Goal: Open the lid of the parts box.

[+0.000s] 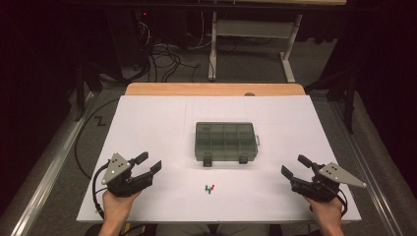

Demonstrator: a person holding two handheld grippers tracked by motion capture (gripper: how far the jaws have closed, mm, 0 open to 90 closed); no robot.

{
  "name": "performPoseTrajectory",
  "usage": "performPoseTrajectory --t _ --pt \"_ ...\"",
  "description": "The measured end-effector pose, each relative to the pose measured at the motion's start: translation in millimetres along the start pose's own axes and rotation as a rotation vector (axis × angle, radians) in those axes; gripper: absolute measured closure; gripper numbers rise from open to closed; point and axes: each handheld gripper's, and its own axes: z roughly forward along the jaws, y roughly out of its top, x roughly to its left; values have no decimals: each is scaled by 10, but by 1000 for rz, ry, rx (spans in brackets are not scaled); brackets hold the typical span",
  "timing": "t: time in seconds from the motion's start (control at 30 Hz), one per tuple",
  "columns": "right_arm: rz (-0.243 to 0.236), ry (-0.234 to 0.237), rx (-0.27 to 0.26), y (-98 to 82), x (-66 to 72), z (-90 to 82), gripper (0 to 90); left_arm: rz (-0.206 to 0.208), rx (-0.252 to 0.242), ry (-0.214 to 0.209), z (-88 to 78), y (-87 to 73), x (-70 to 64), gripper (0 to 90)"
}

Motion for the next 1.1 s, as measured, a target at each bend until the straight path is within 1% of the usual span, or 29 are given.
performPoseTrajectory --t 0.2,0.7,0.93,1.1 --pt "1 -8 -1 8 -16 20 272 2 1 1 19 5 6 410" --pt "7 -8 -2 38 -28 81 283 -1 -2 5 84 17 17 418" --pt "11 -1 1 52 -41 109 304 3 -1 6 124 27 20 422" --pt "13 -1 1 65 -47 130 310 -2 -3 6 153 30 23 427"
